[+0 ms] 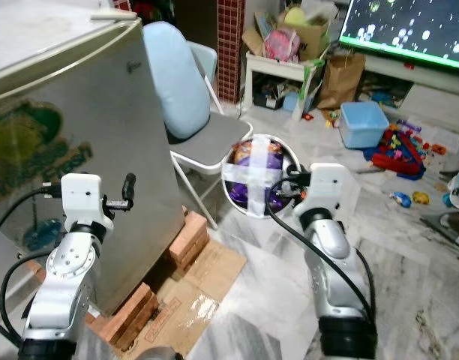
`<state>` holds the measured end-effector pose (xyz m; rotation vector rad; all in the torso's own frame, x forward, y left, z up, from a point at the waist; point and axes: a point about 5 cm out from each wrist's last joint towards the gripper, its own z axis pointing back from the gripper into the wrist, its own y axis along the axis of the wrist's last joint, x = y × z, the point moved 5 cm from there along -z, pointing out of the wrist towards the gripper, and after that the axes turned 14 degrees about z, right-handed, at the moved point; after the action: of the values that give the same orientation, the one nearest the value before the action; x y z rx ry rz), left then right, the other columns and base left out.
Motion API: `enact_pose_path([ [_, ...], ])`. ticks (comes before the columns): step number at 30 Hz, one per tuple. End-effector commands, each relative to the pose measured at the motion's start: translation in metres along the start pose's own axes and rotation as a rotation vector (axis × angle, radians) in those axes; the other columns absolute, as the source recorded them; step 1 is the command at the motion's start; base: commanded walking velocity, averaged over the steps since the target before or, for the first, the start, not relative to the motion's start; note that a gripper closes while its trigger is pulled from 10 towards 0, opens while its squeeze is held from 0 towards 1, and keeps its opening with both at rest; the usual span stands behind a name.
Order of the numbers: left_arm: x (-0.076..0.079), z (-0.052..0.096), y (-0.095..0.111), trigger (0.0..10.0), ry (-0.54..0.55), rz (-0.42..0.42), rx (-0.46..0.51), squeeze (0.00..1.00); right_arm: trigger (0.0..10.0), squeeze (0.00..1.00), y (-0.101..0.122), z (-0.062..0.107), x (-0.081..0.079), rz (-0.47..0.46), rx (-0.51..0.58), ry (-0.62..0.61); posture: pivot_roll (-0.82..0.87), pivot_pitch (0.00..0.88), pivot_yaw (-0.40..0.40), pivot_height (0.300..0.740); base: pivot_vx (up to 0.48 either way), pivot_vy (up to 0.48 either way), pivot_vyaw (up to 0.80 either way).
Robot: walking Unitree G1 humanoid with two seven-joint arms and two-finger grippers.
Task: Restocking fridge
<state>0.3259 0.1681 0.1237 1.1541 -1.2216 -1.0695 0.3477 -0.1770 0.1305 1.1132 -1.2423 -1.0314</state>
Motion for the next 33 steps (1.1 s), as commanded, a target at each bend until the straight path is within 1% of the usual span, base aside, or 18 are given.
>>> enact_pose_path([
  [1,-0.007,-0.003,0.002,10.0,0.025,-0.016,0.003,0.0,10.0,0.0,0.013,-0.002,-0.008,-0.014,0.053,0.023,-0.01,0.019,0.006,0.74,0.0,0.48,0.0],
  [5,-0.006,-0.002,0.001,10.0,0.019,-0.017,0.001,0.0,10.0,0.0,0.014,-0.002,-0.008,-0.005,0.057,0.03,-0.01,0.017,0.006,0.74,0.0,0.48,0.43],
  [8,-0.006,-0.001,0.0,10.0,0.021,-0.007,-0.006,0.0,10.0,0.0,0.013,-0.001,-0.008,-0.016,0.053,0.027,-0.01,0.016,0.006,0.74,0.0,0.48,0.0],
  [10,-0.004,-0.001,0.0,10.0,0.005,-0.02,-0.008,0.0,10.0,0.0,0.013,-0.002,-0.007,-0.018,0.053,0.026,-0.01,0.016,0.007,0.74,0.0,0.48,0.0],
  [12,-0.004,-0.001,0.003,10.0,0.011,-0.009,0.015,0.0,10.0,0.0,0.012,-0.001,-0.008,-0.014,0.053,0.028,-0.01,0.014,0.008,0.74,0.0,0.382,0.0],
  [18,-0.008,0.0,0.005,10.0,0.032,-0.024,0.023,0.0,10.0,0.0,0.011,-0.001,-0.008,-0.013,0.051,0.029,-0.01,0.017,0.008,0.74,0.0,0.0,0.0],
  [21,-0.018,0.0,0.007,10.0,0.079,-0.026,0.028,0.0,10.0,0.0,0.01,0.0,-0.008,-0.013,0.047,0.028,-0.01,0.019,0.01,0.74,0.0,0.0,0.0],
  [25,-0.03,0.002,0.004,10.0,0.118,0.015,0.009,0.0,10.0,0.0,0.009,0.001,-0.006,-0.015,0.042,0.023,0.0,0.025,0.008,0.74,0.0,0.0,0.0],
  [30,-0.029,0.002,0.0,10.0,0.108,0.03,-0.012,0.0,10.0,0.0,0.008,0.0,-0.007,-0.014,0.04,0.023,0.0,0.026,0.007,0.74,0.0,0.241,0.0],
  [33,-0.023,0.003,-0.003,10.0,0.078,0.036,-0.023,0.0,10.0,0.0,0.008,0.0,-0.007,-0.016,0.04,0.024,0.0,0.025,0.006,0.74,0.0,0.48,0.0],
])
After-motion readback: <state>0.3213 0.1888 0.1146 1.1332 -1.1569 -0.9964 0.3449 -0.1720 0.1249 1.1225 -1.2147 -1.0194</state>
